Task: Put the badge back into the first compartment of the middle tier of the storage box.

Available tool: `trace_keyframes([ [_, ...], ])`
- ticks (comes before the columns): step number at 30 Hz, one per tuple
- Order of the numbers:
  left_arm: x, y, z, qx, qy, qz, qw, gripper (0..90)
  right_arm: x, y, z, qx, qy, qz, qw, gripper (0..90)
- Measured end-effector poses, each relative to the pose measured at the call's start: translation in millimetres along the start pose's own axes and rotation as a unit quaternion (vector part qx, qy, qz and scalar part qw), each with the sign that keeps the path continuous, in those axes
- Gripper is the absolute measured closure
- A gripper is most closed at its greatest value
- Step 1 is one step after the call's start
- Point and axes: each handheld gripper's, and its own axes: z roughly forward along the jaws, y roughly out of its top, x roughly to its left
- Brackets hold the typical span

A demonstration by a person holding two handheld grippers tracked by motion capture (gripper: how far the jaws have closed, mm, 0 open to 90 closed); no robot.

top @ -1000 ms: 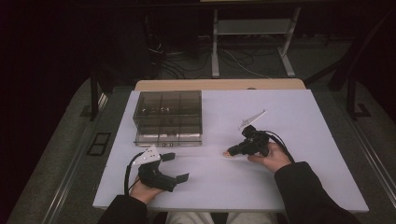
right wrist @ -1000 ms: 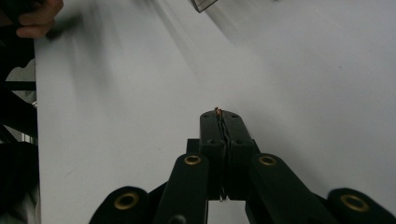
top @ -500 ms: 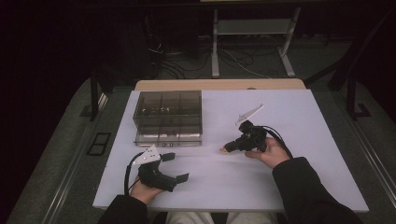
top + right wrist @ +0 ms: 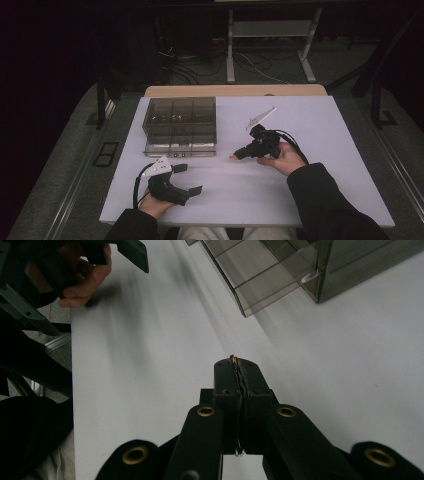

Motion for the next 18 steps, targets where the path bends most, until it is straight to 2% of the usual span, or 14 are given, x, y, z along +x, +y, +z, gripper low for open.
trace_keyframes([
  [18, 0.1, 0.0, -0.1, 0.002, 0.000, 0.002, 1.0000, 0.0, 4.7, 22.7, 0.0, 0.002, 0.002, -0.022, 0.9998, 87.5],
])
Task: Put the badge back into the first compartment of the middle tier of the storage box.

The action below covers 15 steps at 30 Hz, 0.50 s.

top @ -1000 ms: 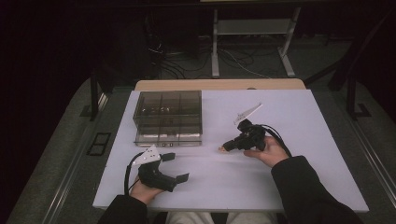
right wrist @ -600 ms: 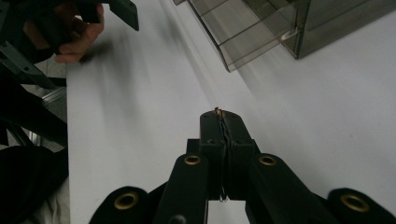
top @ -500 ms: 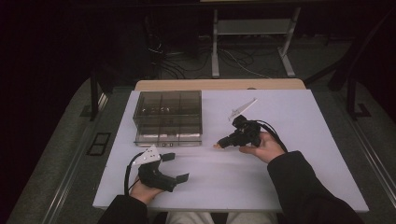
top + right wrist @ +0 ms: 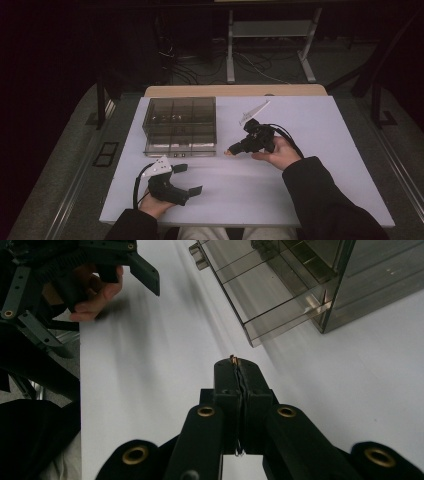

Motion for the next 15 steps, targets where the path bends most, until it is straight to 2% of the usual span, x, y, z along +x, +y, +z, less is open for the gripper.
trace_keyframes([
  [15, -0.2, 0.0, 0.1, -0.001, -0.001, -0.001, 1.0000, 0.0, 3.8, 18.1, 6.2, 0.004, 0.004, -0.017, 0.9998, 87.5],
])
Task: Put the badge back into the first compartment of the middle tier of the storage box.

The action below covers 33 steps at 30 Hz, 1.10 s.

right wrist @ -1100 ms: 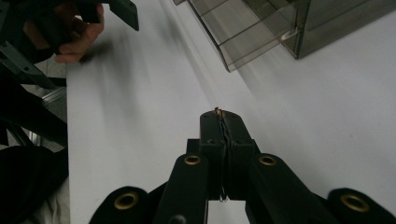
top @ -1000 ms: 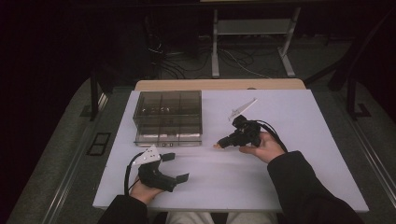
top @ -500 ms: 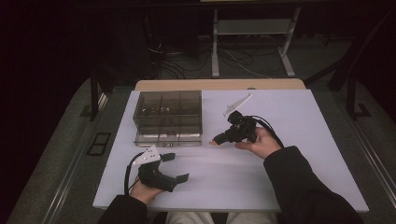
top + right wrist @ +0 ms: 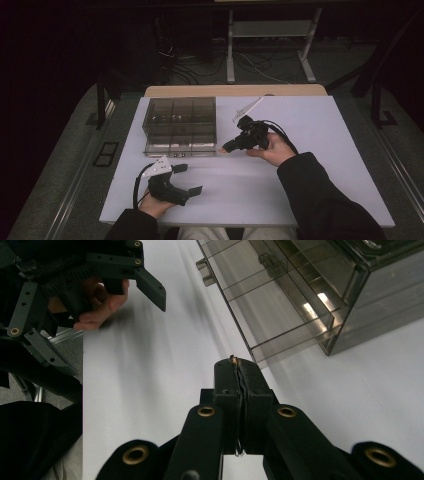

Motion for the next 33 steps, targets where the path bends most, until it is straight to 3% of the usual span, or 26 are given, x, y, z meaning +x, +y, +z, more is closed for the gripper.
trace_keyframes([
  [18, 0.0, 0.0, -0.3, 0.001, -0.001, 0.001, 1.0000, 0.0, 5.5, 37.9, 9.2, 0.002, 0.004, -0.030, 0.9995, 87.5],
  [33, 0.7, -0.2, -0.3, 0.002, -0.002, 0.002, 1.0000, 0.0, 12.2, 70.9, 26.5, 0.016, 0.014, -0.062, 0.9978, 87.5],
])
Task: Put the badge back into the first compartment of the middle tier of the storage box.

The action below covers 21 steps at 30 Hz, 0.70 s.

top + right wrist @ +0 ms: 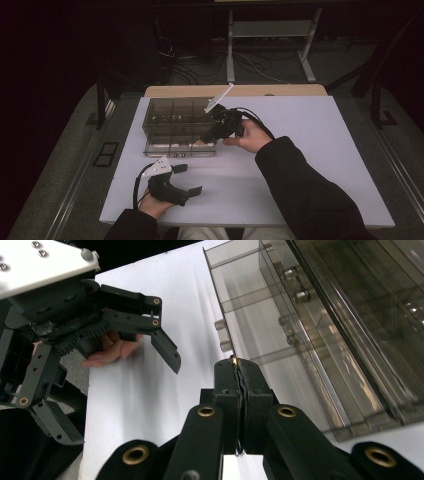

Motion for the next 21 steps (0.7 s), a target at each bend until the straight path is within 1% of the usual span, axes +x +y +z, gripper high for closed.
trace_keyframes([
  [5, 0.1, 0.1, -0.3, -0.002, 0.000, 0.000, 1.0000, 0.0, 0.3, 10.3, 5.8, 0.001, 0.004, -0.009, 1.0000, 87.5],
  [7, -0.2, 0.1, -0.4, -0.002, 0.000, 0.000, 1.0000, 0.0, 1.2, 14.6, 8.7, -0.001, 0.011, -0.008, 0.9999, 87.5],
  [13, -0.2, 0.2, -0.6, -0.004, -0.001, -0.002, 1.0000, 0.0, -1.3, 29.0, 19.7, 0.000, 0.012, -0.019, 0.9997, 87.5],
  [15, -0.2, 0.1, -0.7, -0.004, -0.002, -0.002, 1.0000, 0.0, -1.0, 31.7, 21.3, 0.002, 0.015, -0.017, 0.9997, 87.5],
  [17, 0.4, 0.1, -0.6, -0.002, -0.002, -0.002, 1.0000, 0.0, -2.1, 38.9, 28.0, 0.001, 0.019, -0.021, 0.9996, 87.5],
  [21, 1.4, -0.5, -0.7, 0.000, -0.001, -0.003, 1.0000, 0.0, -3.0, 45.6, 36.7, 0.003, 0.024, -0.023, 0.9995, 87.5],
])
